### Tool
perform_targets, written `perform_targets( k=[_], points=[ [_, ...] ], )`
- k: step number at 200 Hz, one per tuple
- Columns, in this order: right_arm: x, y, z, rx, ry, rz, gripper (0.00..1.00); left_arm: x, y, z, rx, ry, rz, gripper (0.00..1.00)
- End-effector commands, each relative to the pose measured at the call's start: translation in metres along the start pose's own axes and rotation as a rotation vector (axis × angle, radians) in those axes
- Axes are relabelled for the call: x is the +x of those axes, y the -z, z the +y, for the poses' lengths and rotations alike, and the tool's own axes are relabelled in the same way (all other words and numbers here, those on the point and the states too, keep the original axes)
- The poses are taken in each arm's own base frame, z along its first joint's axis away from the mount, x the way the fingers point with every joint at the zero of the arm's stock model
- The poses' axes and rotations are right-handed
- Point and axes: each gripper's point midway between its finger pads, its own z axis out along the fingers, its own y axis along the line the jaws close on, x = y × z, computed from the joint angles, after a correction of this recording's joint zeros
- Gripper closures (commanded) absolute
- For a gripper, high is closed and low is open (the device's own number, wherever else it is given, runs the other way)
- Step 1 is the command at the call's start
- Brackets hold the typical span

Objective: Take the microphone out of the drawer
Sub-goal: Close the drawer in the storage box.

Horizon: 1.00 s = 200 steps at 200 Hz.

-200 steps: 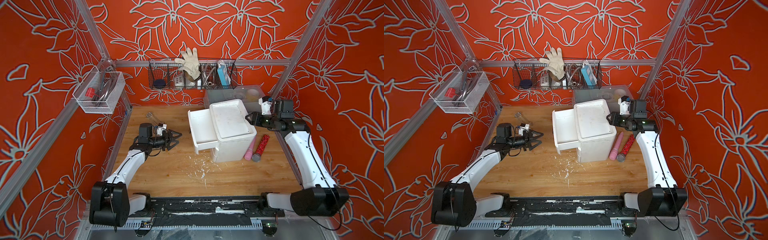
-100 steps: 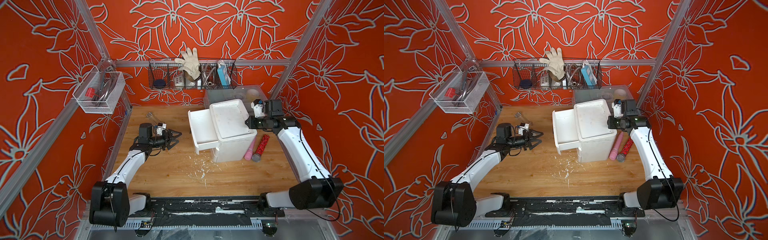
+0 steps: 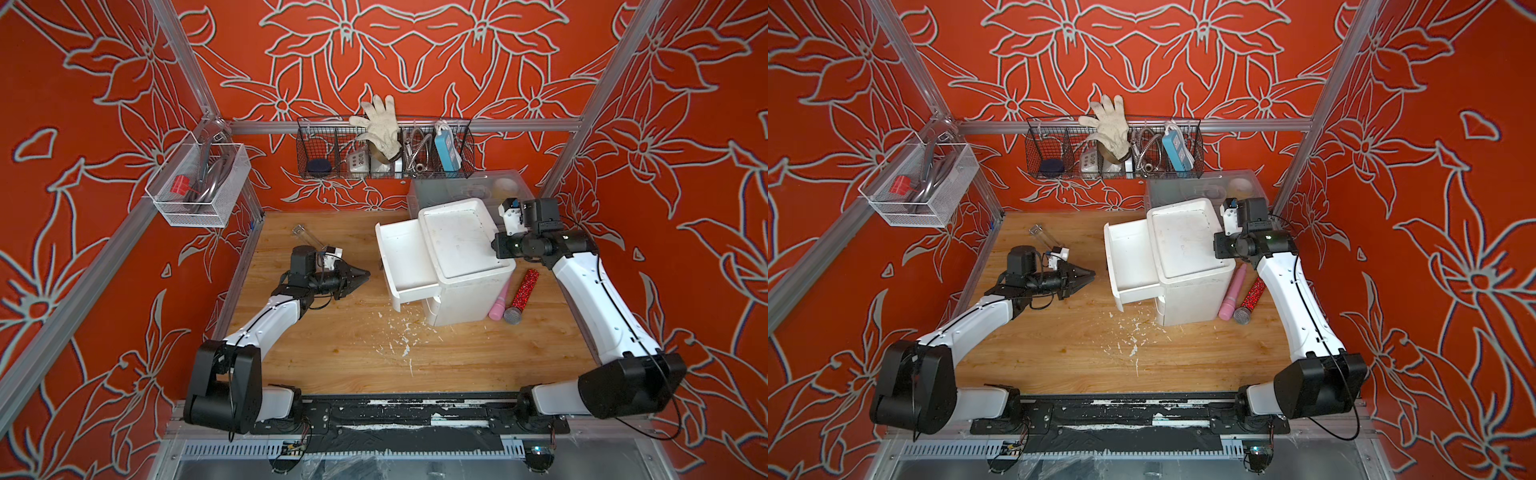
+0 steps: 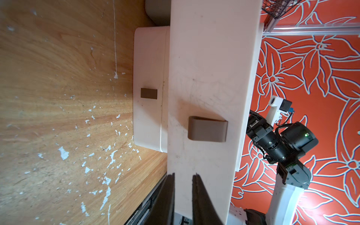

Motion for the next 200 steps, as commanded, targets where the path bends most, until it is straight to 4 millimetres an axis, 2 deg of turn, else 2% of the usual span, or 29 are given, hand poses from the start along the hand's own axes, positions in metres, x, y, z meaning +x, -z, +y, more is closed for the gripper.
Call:
perform_targets(
  k=[1,68,99,128,156,200],
  points=[
    [-0.004,0.004,0.006,-0.027,-0.021,-0.006,0.91,-0.007,-0.010,-0.024,0.046,-0.070,-0.006,0.81],
    [-0.001,-0.003,0.012,-0.057,-0.041,0.006,0.93,-0.007,-0.039,-0.037,0.064,-0.088,0.018,0.81],
    [-0.001,-0.004,0.015,-0.068,-0.042,0.007,0.93,-0.008,-0.061,-0.041,0.081,-0.077,0.050,0.81],
    [0.002,-0.006,0.017,-0.077,-0.041,0.020,0.94,-0.006,-0.084,-0.055,0.112,-0.086,0.085,0.81],
    [0.003,-0.009,0.019,-0.084,-0.044,0.025,0.94,0.004,-0.106,-0.070,0.130,-0.110,0.133,0.81],
    [0.004,-0.014,0.024,-0.102,-0.052,0.039,0.96,0.014,-0.136,-0.075,0.135,-0.108,0.191,0.81]
  ],
)
